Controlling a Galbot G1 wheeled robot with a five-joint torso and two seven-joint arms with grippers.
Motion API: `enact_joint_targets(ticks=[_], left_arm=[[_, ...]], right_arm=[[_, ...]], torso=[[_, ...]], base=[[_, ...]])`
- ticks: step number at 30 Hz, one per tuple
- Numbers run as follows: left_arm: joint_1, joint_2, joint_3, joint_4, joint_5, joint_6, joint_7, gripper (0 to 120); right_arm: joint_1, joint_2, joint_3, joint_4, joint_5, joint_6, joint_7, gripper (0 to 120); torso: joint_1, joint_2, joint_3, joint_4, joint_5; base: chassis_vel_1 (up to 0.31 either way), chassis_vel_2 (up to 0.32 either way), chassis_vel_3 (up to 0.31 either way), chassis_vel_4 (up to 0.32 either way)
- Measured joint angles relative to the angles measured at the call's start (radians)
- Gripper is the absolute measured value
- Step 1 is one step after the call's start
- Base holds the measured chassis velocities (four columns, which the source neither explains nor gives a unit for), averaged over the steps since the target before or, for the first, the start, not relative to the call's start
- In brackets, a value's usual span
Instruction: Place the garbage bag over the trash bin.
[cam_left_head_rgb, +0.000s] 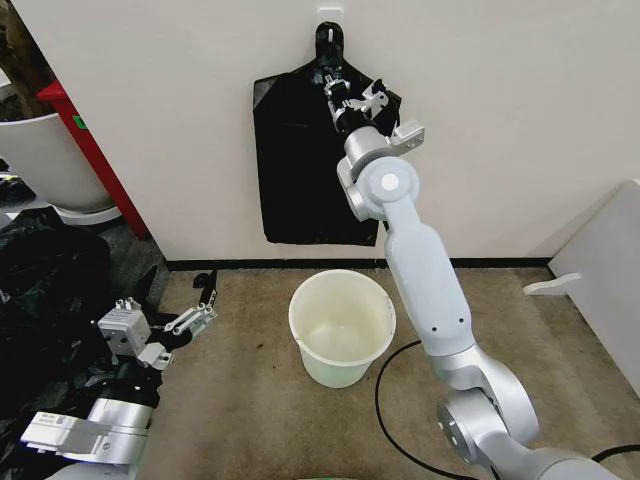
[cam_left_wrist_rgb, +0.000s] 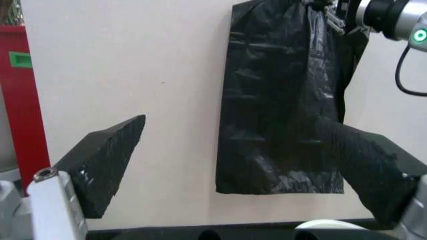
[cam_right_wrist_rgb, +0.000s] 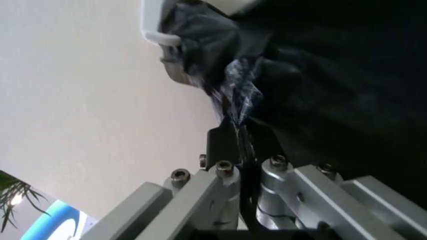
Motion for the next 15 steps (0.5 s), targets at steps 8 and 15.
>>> enact_joint_targets(ticks=[8,15], left_arm=[[0.000,-0.005,0.003,0.000,0.008,-0.004,0.006,100],[0.002,-0.010,0.005,0.000,0.013,-0.009,0.009,100]], right_arm=[[-0.055,-0.009,-0.008,0.031,-0.004,-0.001,0.002,0],[-0.108,-0.011,-0.015,0.058,-0.018,0.001,0.004,0]], torso=[[0.000,0.000,0.000,0.0000,0.0000],[0.000,0.000,0.000,0.0000,0.0000]], base=[[0.000,0.000,0.000,0.000],[0.000,0.000,0.000,0.000]])
